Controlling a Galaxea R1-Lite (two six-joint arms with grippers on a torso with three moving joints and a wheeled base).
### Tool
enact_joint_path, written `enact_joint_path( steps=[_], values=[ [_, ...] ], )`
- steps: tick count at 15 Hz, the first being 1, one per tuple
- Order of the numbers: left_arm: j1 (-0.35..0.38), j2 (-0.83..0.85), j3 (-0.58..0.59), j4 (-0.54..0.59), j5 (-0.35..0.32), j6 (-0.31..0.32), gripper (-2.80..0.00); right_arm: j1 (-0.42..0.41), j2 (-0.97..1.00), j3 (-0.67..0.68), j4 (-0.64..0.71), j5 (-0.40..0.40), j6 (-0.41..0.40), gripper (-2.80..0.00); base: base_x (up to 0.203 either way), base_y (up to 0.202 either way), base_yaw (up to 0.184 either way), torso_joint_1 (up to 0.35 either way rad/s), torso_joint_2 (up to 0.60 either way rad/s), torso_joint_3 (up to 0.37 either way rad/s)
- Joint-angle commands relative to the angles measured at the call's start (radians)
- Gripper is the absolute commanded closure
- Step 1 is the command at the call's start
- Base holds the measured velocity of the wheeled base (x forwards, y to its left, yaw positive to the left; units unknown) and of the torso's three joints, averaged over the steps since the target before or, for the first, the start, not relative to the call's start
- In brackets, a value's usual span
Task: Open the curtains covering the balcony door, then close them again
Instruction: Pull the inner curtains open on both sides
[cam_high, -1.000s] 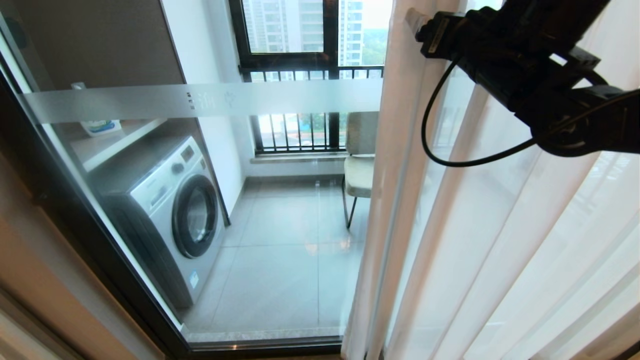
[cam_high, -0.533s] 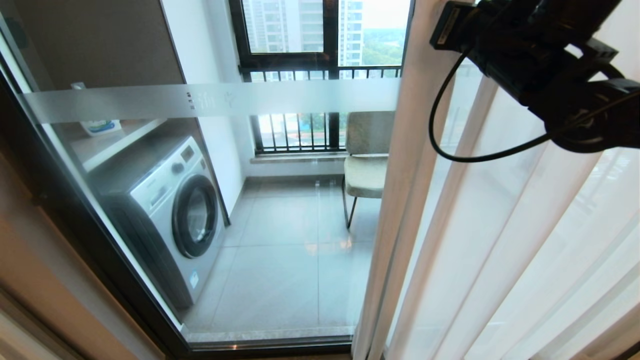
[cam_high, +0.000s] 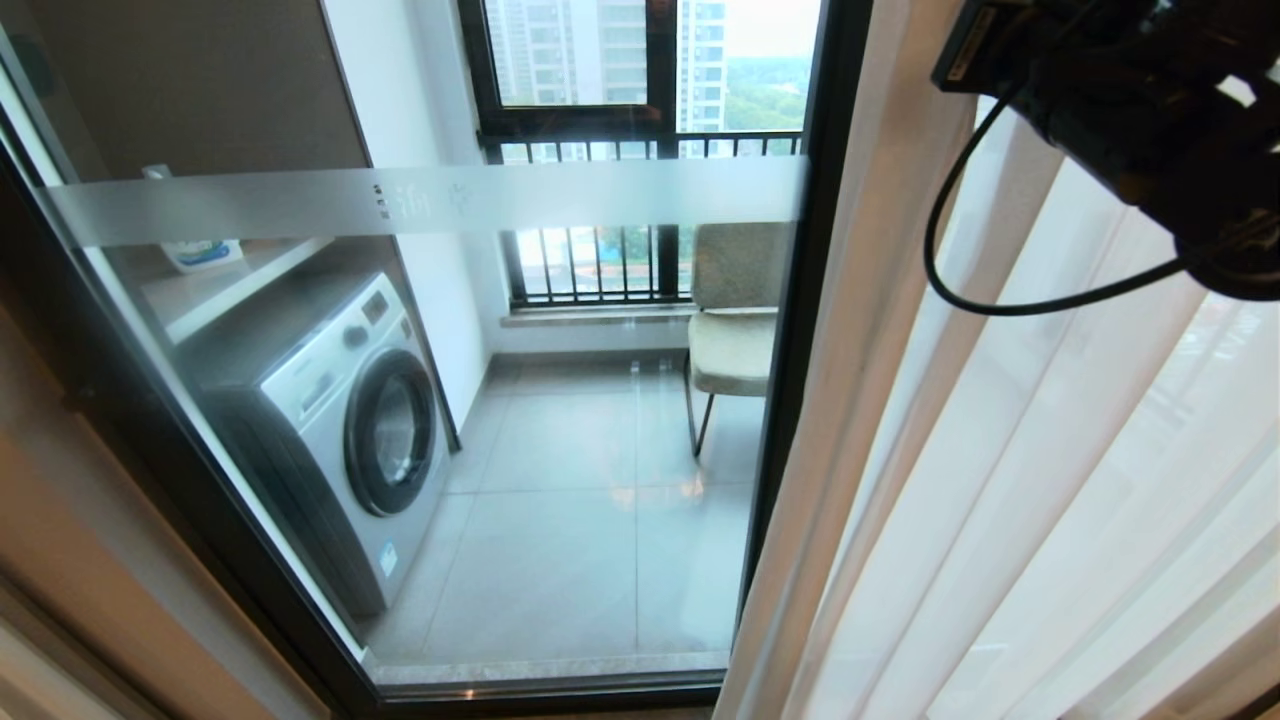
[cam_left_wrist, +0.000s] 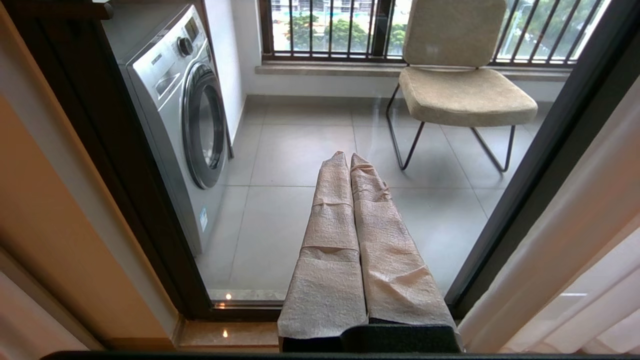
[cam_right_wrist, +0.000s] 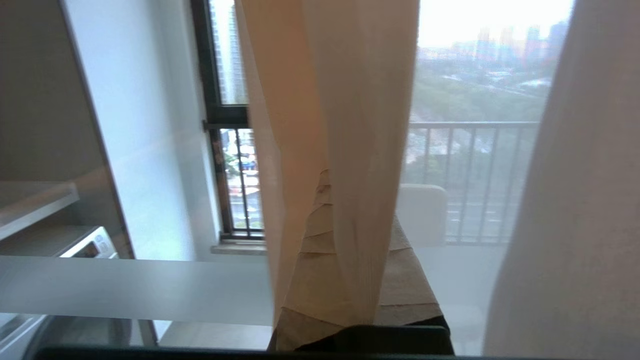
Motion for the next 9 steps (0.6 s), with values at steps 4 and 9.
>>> enact_joint_path(
  steps=[4,9],
  values=[
    [0.0,0.0,0.0,0.0,0.001,-0.001,0.0,-0.144,-0.099,0.116,-0.014,-0.001,-0.044,0.0,0.0,0.0,0.0,0.0,0.0,0.0],
    [0.0,0.0,0.0,0.0,0.001,-0.001,0.0,-0.259,-0.117,0.141,-0.01,0.0,-0.045,0.0,0.0,0.0,0.0,0.0,0.0,0.0]
  ],
)
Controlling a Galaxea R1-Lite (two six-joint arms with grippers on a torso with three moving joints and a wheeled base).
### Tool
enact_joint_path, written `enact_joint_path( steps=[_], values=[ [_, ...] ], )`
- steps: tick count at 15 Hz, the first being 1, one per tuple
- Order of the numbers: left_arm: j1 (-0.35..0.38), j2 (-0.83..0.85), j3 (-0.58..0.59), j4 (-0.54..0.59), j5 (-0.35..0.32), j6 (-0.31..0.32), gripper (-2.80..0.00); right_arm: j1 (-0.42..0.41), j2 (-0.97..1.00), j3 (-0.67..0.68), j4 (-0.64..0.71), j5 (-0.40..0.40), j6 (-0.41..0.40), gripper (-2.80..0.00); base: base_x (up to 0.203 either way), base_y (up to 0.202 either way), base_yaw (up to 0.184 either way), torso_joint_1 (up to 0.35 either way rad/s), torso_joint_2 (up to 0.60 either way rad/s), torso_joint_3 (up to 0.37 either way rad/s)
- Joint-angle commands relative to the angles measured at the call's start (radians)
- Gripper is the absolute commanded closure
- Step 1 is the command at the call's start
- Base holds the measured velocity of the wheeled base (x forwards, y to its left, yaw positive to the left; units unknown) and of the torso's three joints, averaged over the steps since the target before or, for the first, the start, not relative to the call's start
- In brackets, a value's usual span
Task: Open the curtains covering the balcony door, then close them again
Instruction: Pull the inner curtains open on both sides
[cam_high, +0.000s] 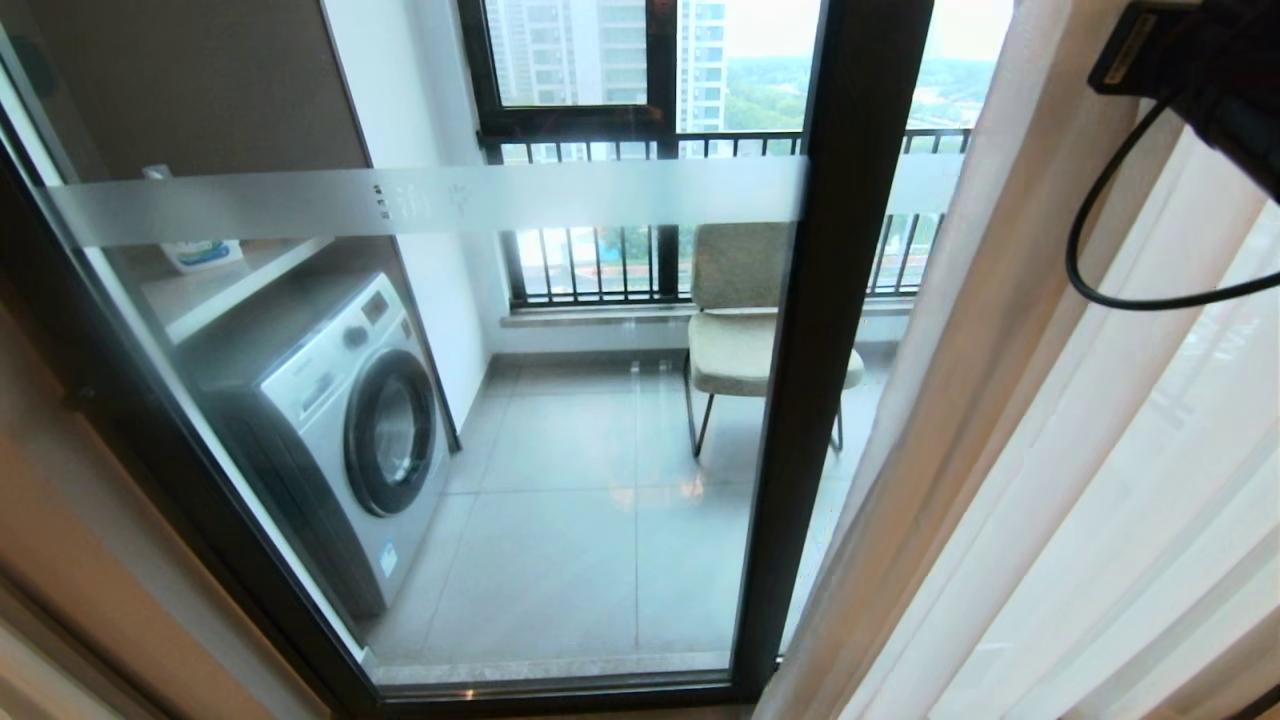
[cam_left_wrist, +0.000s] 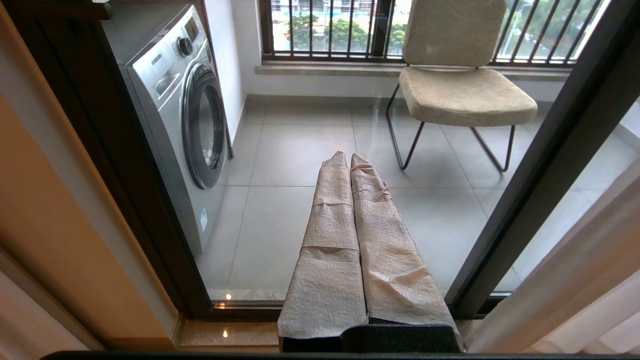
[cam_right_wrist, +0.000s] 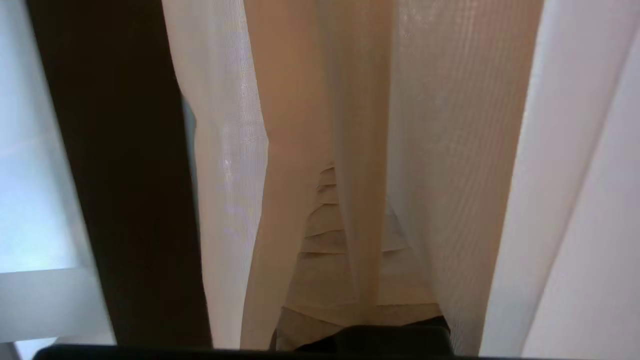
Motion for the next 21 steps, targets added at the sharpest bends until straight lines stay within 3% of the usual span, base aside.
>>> enact_joint_path(
  steps=[1,21],
  values=[
    [0.0,0.0,0.0,0.0,0.0,-0.001,0.0,-0.025,-0.02,0.023,-0.004,-0.001,0.0,0.0,0.0,0.0,0.0,0.0,0.0,0.0],
    [0.0,0.0,0.0,0.0,0.0,-0.001,0.0,-0.071,-0.061,0.099,-0.005,-0.02,0.003,0.0,0.0,0.0,0.0,0.0,0.0,0.0]
  ],
)
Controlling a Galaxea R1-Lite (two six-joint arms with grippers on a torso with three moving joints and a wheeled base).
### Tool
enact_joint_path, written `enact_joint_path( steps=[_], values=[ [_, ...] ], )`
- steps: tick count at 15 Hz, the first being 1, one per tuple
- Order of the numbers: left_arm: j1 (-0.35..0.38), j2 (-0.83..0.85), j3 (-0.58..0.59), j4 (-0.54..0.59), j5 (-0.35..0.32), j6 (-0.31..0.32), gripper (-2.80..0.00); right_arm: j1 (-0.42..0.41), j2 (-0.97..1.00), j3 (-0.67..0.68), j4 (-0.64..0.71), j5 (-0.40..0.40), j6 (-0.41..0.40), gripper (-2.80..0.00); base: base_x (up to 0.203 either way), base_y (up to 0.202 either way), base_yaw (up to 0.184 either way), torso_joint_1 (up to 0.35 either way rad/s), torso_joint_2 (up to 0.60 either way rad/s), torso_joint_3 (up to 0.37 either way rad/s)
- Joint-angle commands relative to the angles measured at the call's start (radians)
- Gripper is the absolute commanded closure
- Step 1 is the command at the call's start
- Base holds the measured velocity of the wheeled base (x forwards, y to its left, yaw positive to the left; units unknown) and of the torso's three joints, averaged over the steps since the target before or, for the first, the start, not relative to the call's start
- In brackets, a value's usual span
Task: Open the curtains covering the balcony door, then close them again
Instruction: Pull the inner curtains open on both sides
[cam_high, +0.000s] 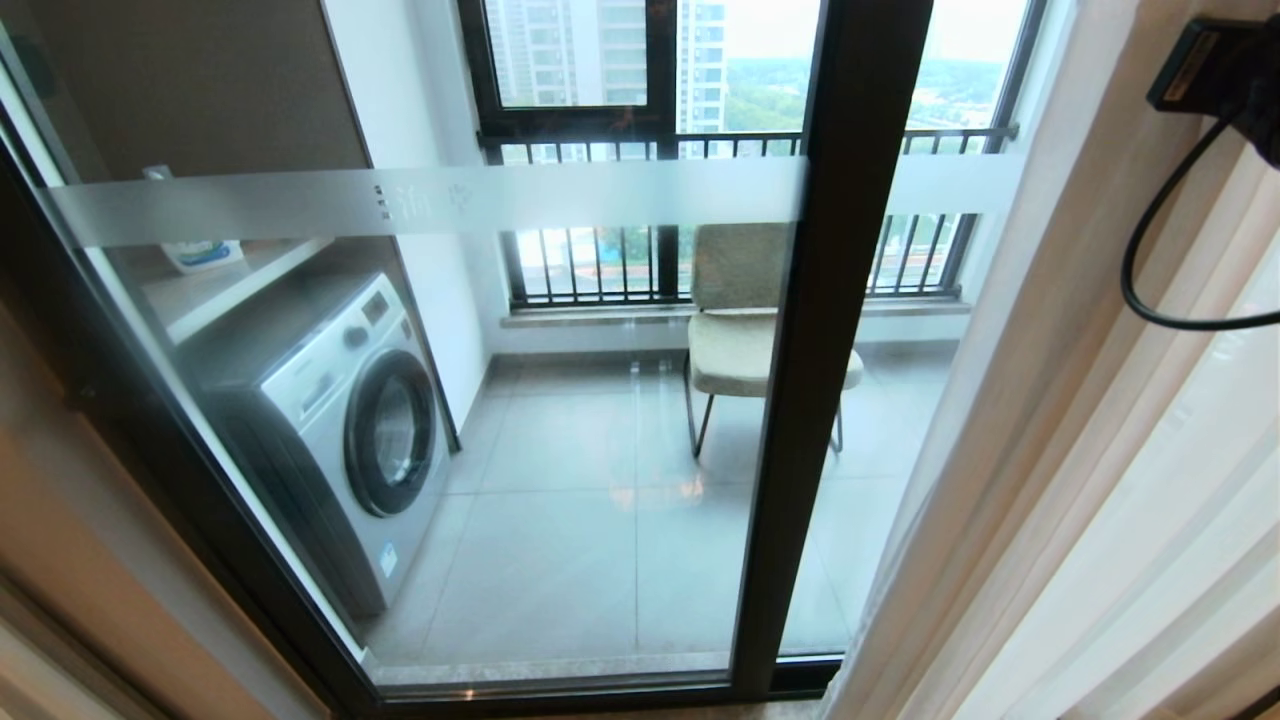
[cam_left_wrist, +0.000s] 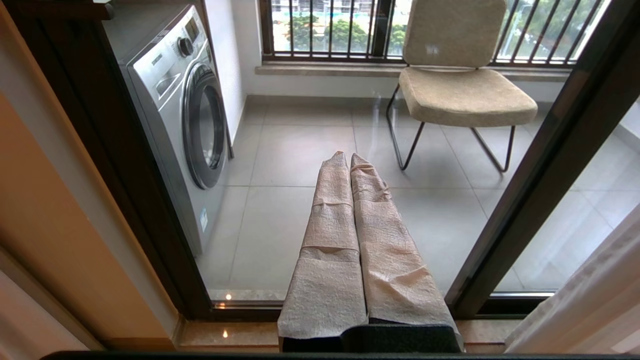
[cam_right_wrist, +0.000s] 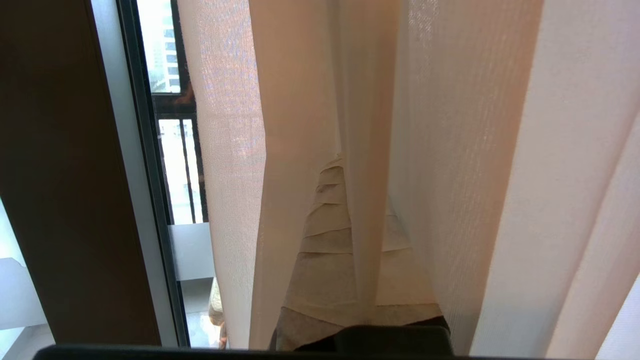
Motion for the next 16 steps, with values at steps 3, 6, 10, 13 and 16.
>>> enact_joint_path(
  steps=[3,6,10,13,16],
  values=[
    [0.0,0.0,0.0,0.0,0.0,-0.001,0.0,-0.013,-0.001,0.001,-0.002,0.0,-0.001,0.0,0.0,0.0,0.0,0.0,0.0,0.0],
    [0.0,0.0,0.0,0.0,0.001,-0.002,0.0,-0.011,0.0,0.002,-0.004,0.0,-0.001,0.0,0.0,0.0,0.0,0.0,0.0,0.0],
    [0.0,0.0,0.0,0.0,0.001,-0.002,0.0,-0.011,0.002,0.001,-0.005,0.0,-0.001,0.0,0.0,0.0,0.0,0.0,0.0,0.0],
    [0.0,0.0,0.0,0.0,0.001,-0.002,0.0,-0.012,0.001,0.004,-0.005,0.0,-0.001,0.0,0.0,0.0,0.0,0.0,0.0,0.0],
    [0.0,0.0,0.0,0.0,0.001,-0.002,0.0,-0.013,0.001,0.004,-0.004,0.0,0.0,0.0,-0.001,-0.056,0.002,-0.002,0.0,0.002]
  ],
)
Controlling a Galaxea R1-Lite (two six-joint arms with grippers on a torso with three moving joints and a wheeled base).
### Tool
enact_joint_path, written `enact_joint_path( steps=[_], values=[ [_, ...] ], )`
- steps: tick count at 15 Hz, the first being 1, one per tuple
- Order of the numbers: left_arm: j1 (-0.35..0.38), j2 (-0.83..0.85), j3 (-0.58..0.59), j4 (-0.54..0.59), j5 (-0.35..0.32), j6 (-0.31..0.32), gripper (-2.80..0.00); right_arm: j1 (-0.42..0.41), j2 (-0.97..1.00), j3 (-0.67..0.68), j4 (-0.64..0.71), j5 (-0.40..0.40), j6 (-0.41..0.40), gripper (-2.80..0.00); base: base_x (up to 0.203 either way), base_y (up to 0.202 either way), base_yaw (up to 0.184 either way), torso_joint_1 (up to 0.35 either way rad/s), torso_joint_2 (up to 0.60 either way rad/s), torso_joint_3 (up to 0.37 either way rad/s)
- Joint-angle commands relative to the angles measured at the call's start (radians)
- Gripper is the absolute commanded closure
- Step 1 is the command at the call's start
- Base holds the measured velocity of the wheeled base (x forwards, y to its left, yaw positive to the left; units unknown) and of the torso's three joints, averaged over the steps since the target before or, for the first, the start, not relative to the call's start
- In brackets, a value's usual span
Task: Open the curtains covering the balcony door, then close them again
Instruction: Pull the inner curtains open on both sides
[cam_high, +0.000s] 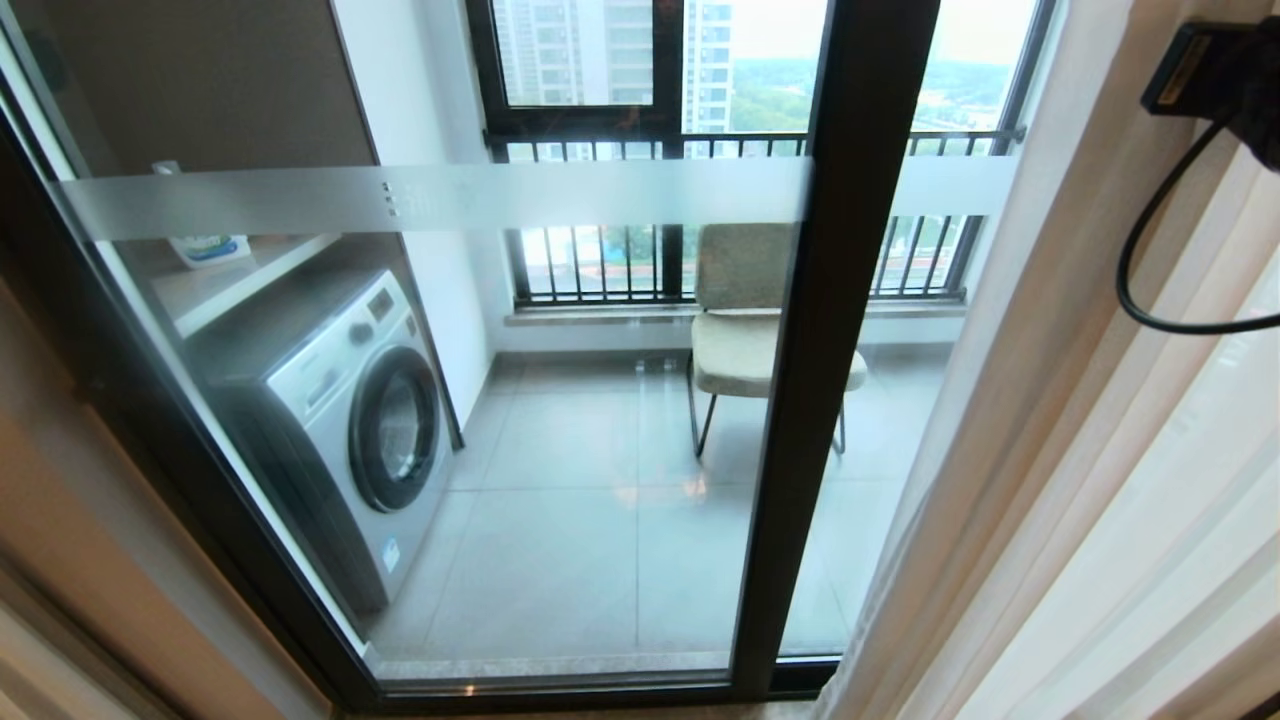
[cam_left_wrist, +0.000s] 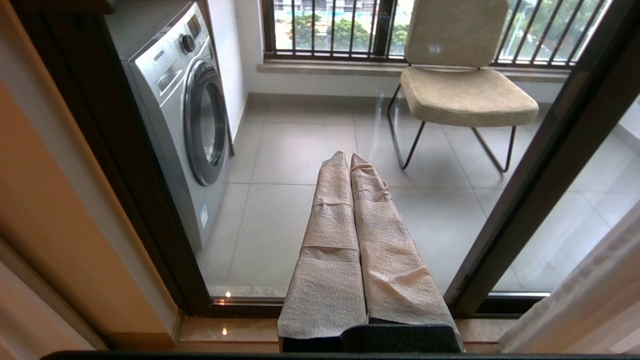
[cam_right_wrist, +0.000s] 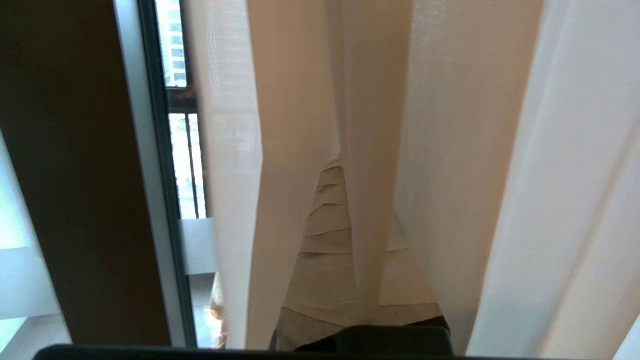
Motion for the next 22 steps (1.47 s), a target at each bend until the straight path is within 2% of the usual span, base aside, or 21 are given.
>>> enact_joint_path(
  steps=[1,15,22],
  values=[
    [0.0,0.0,0.0,0.0,0.001,-0.001,0.0,-0.002,0.002,-0.002,-0.003,-0.002,-0.001,0.0,0.0,-0.165,0.012,0.002,0.0,0.002],
    [0.0,0.0,0.0,0.0,0.001,-0.003,0.0,-0.085,0.008,0.014,-0.006,-0.001,-0.001,0.0,0.0,-0.192,0.002,0.003,0.0,0.002],
    [0.0,0.0,0.0,0.0,0.0,-0.003,0.0,-0.097,0.025,0.012,-0.008,-0.002,0.016,0.0,0.0,-0.191,0.002,0.002,0.0,0.002]
  ],
)
